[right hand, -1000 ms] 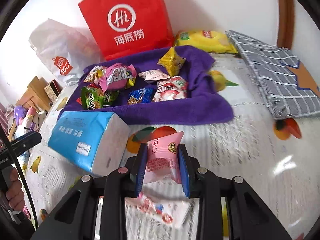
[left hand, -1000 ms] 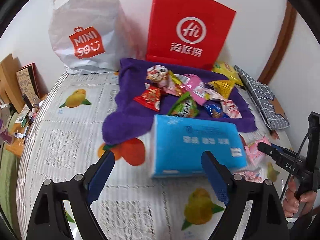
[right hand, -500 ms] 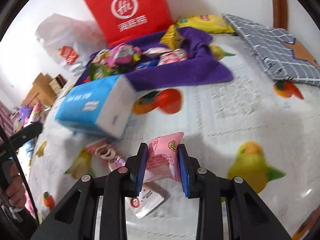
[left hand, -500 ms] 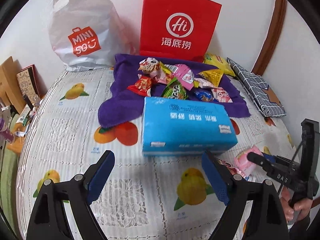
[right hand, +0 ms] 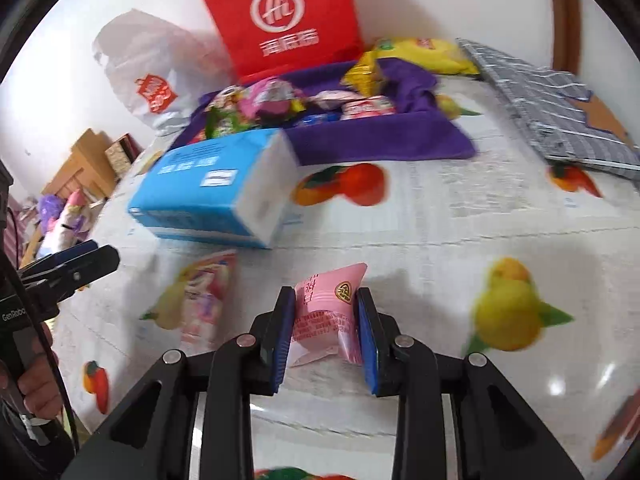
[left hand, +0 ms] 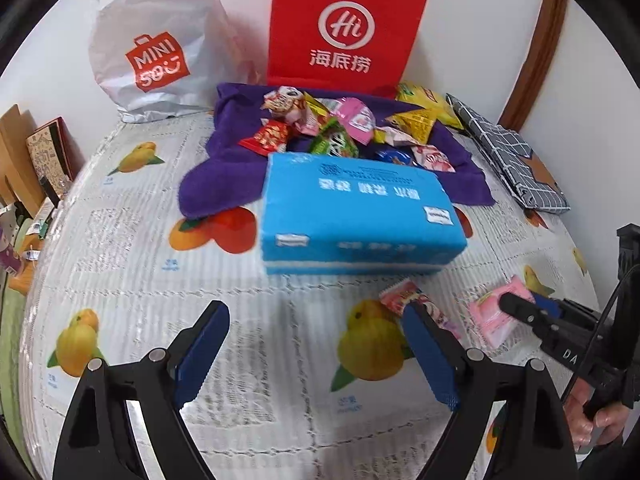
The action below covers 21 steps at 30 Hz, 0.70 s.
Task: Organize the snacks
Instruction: 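Grasp the pink Lotso candy stick with the left tool while the right tool holds the packet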
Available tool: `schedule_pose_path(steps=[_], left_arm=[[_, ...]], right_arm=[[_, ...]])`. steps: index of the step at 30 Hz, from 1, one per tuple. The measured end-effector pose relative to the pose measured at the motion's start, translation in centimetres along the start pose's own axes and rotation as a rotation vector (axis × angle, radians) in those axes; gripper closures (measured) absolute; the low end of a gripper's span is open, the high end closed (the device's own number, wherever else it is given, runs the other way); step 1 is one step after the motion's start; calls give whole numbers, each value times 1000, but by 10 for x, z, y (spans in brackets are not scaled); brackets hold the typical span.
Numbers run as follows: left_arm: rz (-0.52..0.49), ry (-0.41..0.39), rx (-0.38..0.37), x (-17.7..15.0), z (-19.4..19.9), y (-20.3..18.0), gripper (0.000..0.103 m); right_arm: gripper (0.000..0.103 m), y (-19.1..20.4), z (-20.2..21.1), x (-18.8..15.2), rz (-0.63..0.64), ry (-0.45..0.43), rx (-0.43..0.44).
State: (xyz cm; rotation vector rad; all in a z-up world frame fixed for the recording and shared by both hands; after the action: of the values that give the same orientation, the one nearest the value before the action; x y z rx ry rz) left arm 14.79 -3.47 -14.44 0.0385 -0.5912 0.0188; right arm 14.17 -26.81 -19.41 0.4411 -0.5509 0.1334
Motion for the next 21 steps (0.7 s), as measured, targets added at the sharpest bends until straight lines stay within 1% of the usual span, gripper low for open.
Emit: schedule_pose_path(steps=[4, 7, 13, 19, 21], left_arm=[[-7, 26, -29, -6, -6, -16, 15], [-17, 36, -35, -10, -9, -28, 15], [-51, 72, -65, -16, -20, -59, 17], [-95, 114, -81, -20, -33, -87, 27], [-109, 126, -77, -23, -37, -92, 35]], right_arm=[[72, -24, 17, -6, -10, -24, -73], [72, -38, 25, -10, -26, -32, -78], [69, -45, 32, -15, 0, -45, -102], [63, -46, 32, -17, 28, -54, -124], [60, -48, 31, -18, 29, -54, -129]])
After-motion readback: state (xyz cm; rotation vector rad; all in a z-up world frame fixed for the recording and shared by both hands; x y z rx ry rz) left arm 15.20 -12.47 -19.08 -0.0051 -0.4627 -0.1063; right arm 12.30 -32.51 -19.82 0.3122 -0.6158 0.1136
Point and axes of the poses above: each gripper's, at about its wrist camera, not at the fingertips, and z roughly against the way its jaws point, y to its left, x to its top, the point moved 4 cm from there along -z, roughly the way its jaws point, and after that the axes turned 11 degrees about x, right-handed, at the moved point
